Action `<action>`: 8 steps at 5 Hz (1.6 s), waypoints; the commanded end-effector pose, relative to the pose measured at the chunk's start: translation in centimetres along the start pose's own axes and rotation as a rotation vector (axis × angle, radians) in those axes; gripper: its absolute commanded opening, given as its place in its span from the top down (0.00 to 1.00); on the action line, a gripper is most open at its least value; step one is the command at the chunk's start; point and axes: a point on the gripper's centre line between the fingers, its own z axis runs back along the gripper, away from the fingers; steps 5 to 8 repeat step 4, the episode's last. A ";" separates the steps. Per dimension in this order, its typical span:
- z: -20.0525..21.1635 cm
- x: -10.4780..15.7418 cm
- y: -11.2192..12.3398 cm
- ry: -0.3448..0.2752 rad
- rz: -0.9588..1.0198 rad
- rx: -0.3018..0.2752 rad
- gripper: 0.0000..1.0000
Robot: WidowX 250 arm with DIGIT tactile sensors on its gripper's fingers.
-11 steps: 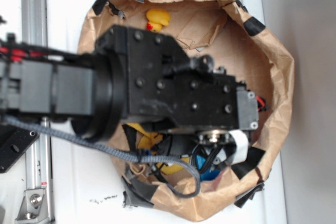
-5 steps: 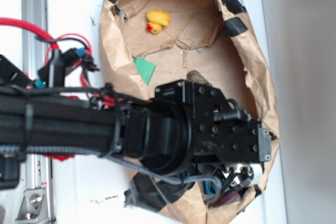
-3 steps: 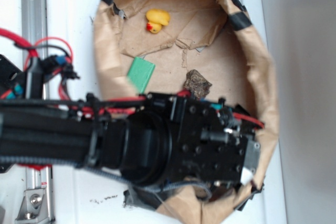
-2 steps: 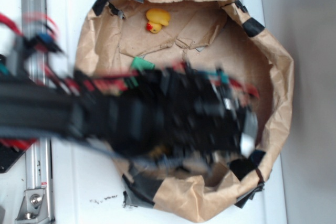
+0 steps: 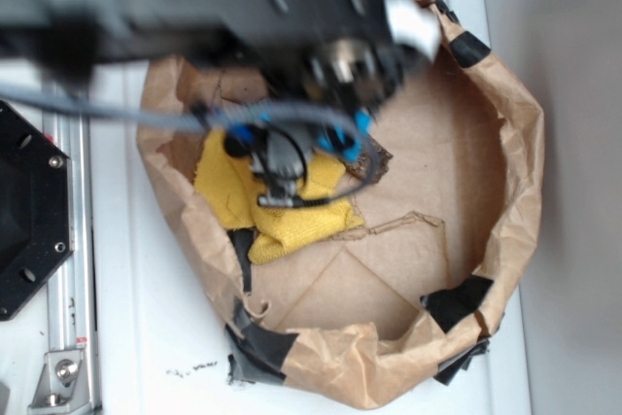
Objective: Grab the blue block.
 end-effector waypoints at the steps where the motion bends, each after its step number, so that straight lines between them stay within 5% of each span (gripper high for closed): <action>1: 9.3 -1.1 -4.1 -0.166 0.028 -0.087 1.00; 4: 5.8 1.2 -5.6 -0.155 -0.016 0.011 1.00; 8: 5.8 1.2 -5.6 -0.155 -0.016 0.011 1.00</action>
